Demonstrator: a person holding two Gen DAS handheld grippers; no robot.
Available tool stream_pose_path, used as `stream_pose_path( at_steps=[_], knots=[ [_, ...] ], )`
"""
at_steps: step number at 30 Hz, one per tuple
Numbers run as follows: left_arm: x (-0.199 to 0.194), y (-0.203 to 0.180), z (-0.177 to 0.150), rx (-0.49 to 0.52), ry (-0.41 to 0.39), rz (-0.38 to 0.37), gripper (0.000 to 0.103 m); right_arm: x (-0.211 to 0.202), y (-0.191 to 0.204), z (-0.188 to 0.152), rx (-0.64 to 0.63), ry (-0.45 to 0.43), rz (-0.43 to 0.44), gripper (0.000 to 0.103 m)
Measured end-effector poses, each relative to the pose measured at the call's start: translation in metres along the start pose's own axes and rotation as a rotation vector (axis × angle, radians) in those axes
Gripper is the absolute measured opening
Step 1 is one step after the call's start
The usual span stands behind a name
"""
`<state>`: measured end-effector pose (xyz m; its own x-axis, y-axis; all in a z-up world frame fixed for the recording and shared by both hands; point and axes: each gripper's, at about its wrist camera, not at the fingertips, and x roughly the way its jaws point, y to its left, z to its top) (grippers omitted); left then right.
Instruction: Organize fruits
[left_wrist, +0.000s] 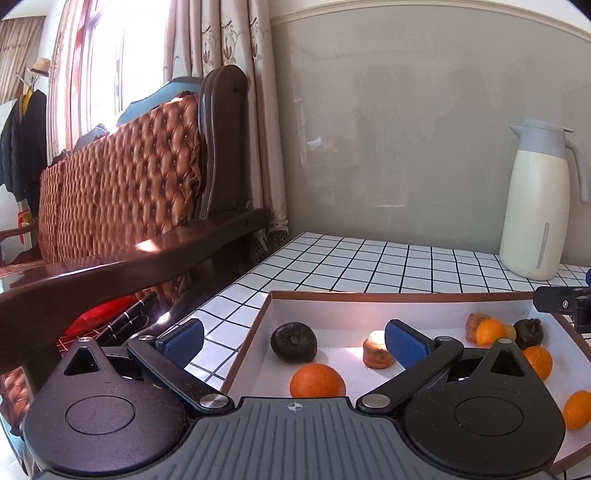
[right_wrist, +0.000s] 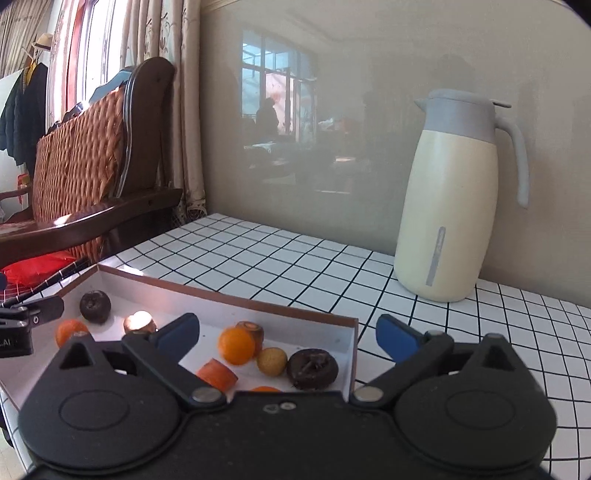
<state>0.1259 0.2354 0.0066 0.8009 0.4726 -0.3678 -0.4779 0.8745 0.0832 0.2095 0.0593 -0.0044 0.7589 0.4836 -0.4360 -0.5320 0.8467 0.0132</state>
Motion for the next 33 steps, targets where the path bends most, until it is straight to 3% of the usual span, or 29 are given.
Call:
stream_pose_path(
  at_steps=[17,24,33],
  knots=[
    [-0.013,-0.006,-0.004,0.005,0.030,-0.016,0.103,-0.016,0.000,0.001,0.011,0.026,0.027,0.097],
    [-0.043,-0.014,0.008,0.012,-0.001,-0.058,0.103,-0.047,-0.006,0.008,0.025,0.011,0.026,0.097],
    [-0.110,-0.019,-0.003,0.017,-0.028,-0.095,0.103,-0.123,-0.014,-0.002,-0.015,-0.053,0.012,0.097]
  ],
)
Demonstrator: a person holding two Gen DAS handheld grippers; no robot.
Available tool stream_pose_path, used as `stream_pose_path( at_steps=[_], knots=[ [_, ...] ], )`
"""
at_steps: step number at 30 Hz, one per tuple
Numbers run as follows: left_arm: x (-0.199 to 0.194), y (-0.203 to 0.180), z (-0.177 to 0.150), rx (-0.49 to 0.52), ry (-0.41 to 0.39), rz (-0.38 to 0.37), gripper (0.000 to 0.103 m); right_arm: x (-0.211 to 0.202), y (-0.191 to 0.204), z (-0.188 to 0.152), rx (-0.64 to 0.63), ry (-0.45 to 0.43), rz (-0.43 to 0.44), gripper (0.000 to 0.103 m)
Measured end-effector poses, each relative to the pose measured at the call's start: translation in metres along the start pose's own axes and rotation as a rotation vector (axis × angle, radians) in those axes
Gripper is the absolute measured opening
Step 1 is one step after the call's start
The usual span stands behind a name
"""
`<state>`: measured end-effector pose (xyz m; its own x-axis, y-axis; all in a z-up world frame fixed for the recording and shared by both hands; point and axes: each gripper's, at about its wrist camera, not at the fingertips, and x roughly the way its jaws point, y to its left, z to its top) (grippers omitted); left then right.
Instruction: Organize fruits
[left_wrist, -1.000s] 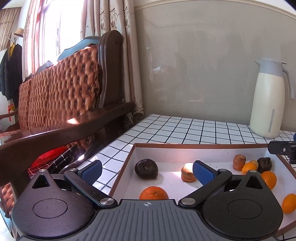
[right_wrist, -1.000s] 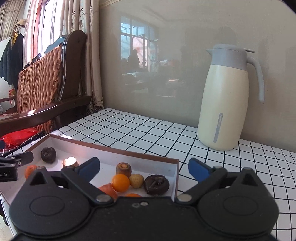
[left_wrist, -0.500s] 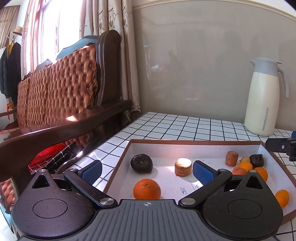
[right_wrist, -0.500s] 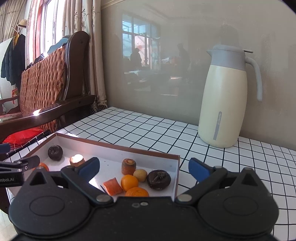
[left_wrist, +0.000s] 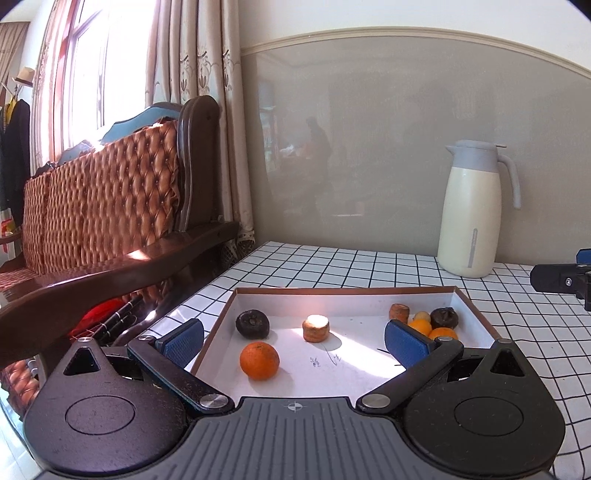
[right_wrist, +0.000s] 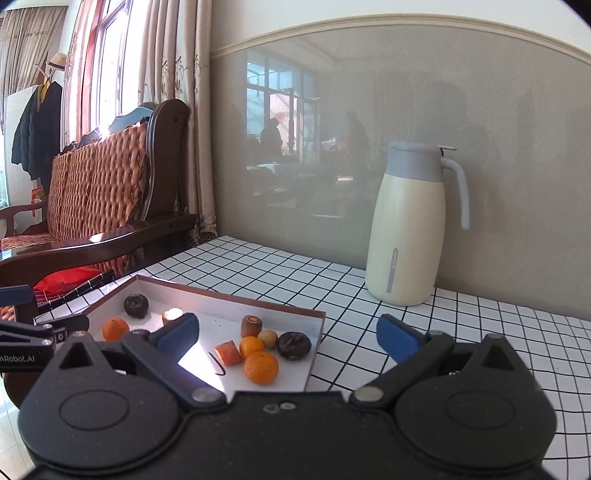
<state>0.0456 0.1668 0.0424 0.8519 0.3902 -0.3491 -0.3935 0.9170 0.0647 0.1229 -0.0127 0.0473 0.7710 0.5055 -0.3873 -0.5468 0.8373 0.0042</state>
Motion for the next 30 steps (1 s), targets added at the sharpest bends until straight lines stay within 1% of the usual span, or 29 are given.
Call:
stream_pose_path(
  at_steps=[5,8,10,13,19,22,24,26,28,30],
  knots=[
    [-0.043,-0.003,-0.006,-0.030,-0.055,-0.008,0.103,-0.046,-0.006,-0.013,-0.001,-0.005,-0.017,0.097],
    [-0.069,-0.002,-0.010,-0.058,-0.076,-0.035,0.103,-0.071,-0.009,-0.025,-0.006,-0.002,-0.044,0.097],
    [-0.086,-0.004,-0.015,-0.040,-0.105,-0.037,0.103,-0.088,-0.012,-0.035,0.010,0.004,-0.056,0.097],
    [-0.107,-0.008,-0.024,-0.021,-0.127,-0.032,0.103,-0.106,-0.016,-0.045,0.030,0.001,-0.079,0.097],
    [-0.125,-0.010,-0.039,-0.032,-0.140,-0.054,0.103,-0.126,-0.020,-0.060,0.033,-0.007,-0.128,0.097],
    [-0.130,-0.013,-0.047,-0.016,-0.160,-0.060,0.103,-0.130,-0.022,-0.069,0.029,0.000,-0.141,0.097],
    [-0.131,-0.015,-0.051,-0.019,-0.174,-0.070,0.103,-0.131,-0.024,-0.072,0.050,0.004,-0.143,0.097],
    [-0.130,-0.020,-0.052,-0.007,-0.169,-0.065,0.103,-0.134,-0.026,-0.073,0.067,-0.009,-0.144,0.097],
    [-0.128,-0.026,-0.053,0.018,-0.151,-0.066,0.103,-0.132,-0.028,-0.073,0.077,-0.003,-0.153,0.097],
    [-0.128,-0.032,-0.054,0.043,-0.153,-0.058,0.103,-0.131,-0.028,-0.074,0.082,-0.001,-0.160,0.097]
  ],
)
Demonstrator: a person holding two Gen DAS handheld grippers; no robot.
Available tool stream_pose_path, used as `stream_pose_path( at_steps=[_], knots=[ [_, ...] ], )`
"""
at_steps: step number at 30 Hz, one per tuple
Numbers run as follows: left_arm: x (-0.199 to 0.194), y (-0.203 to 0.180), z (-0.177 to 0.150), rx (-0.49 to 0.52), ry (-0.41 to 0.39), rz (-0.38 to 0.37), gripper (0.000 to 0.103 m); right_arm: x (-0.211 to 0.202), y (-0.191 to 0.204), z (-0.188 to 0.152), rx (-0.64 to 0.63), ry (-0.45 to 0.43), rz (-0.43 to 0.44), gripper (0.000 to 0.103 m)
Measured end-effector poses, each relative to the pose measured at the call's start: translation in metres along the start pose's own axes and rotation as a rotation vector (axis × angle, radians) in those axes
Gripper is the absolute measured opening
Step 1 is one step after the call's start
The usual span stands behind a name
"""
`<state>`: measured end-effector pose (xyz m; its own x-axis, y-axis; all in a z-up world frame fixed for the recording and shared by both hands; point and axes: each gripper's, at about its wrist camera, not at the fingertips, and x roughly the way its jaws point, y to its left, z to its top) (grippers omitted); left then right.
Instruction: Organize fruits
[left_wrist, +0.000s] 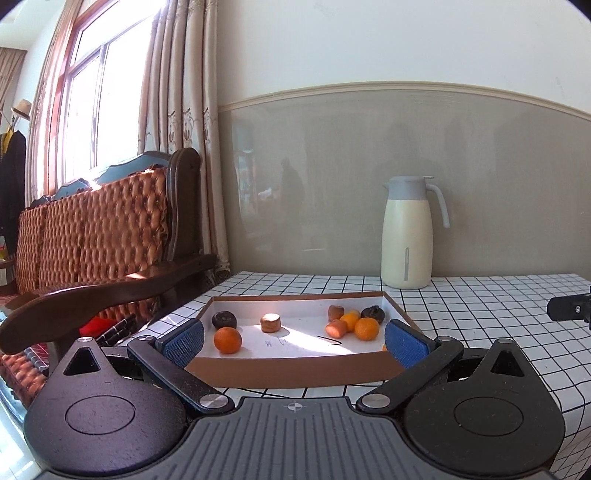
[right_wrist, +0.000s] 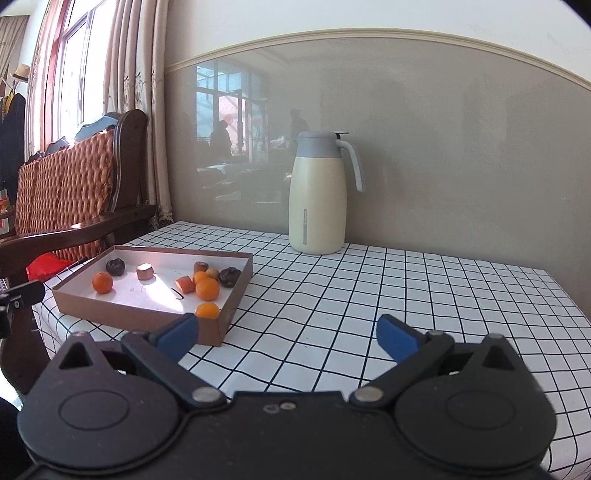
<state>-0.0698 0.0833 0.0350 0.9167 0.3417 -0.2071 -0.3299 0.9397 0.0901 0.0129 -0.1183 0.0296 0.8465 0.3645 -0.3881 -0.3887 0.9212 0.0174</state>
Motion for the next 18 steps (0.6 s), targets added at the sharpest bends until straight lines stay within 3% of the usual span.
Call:
stream_pose_path(
  at_steps=[7,18],
  knots=[
    [-0.0007,-0.0023,0.0014,0.025,0.002,0.007,0.103,0.0008,0.0068,-0.0020,-0.047,0.003,-0.013,0.097],
    [-0.0017,0.0000,0.0008,0.019,0.001,0.010,0.103,0.0024,-0.0007,-0.0021,-0.001,0.022,-0.003,0.097]
  ],
)
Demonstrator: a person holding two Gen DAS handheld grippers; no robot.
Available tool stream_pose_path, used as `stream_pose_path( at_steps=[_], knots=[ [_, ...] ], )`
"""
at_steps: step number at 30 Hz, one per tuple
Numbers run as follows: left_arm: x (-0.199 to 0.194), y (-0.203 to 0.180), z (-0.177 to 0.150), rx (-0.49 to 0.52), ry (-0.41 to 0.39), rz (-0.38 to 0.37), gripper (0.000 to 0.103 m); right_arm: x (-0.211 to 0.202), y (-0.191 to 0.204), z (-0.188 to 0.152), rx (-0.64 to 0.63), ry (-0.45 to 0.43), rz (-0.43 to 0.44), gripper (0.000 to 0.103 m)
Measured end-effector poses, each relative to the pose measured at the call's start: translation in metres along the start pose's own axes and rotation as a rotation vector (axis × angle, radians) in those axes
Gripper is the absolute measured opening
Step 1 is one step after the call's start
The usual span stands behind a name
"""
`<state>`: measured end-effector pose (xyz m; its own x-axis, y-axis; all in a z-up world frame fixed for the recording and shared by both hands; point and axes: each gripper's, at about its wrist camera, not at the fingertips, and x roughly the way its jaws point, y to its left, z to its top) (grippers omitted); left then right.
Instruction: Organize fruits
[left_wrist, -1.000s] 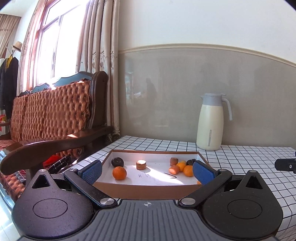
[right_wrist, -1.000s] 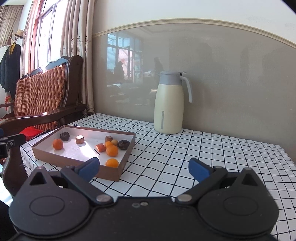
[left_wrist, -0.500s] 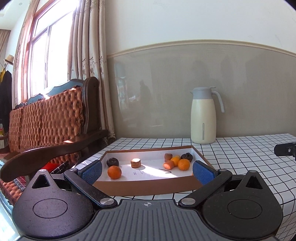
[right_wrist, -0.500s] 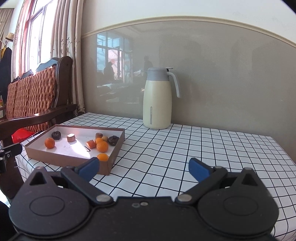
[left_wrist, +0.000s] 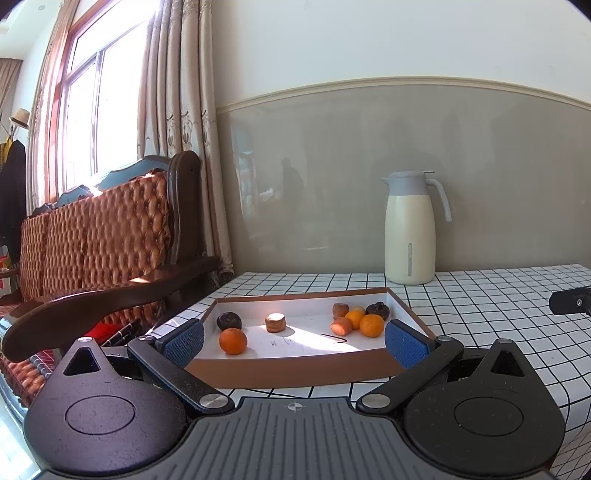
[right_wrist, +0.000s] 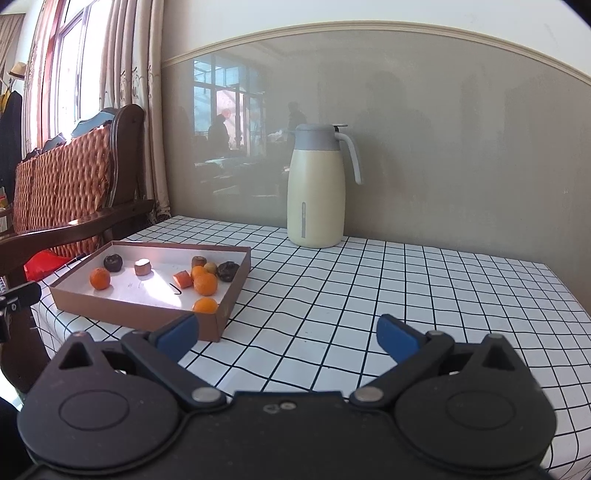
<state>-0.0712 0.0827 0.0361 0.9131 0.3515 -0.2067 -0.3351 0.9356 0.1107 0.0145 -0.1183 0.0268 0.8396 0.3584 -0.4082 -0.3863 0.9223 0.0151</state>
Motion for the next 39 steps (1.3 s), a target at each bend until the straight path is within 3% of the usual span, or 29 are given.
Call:
stream_pose_path(
  at_steps=[39],
  knots=[
    [0.0027,0.0079,-0.0026,-0.048,0.005,-0.006,0.103,0.0017,0.0012,0.0006,-0.010,0.011,0.001,0.097]
  ],
)
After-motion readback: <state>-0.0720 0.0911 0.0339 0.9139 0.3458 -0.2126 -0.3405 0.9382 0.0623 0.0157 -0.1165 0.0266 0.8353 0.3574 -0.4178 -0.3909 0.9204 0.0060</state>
